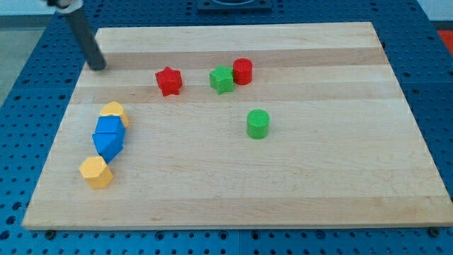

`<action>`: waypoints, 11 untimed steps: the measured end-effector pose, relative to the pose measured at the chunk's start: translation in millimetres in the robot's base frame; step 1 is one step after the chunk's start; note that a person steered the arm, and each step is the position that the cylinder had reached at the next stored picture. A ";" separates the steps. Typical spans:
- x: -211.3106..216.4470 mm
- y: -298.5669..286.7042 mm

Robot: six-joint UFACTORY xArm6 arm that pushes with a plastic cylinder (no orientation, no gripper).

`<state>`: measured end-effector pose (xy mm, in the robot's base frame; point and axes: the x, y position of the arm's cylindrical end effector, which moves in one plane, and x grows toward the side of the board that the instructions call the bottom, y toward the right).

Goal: Push the red star right a bit

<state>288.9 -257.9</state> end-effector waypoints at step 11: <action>102.2 164.4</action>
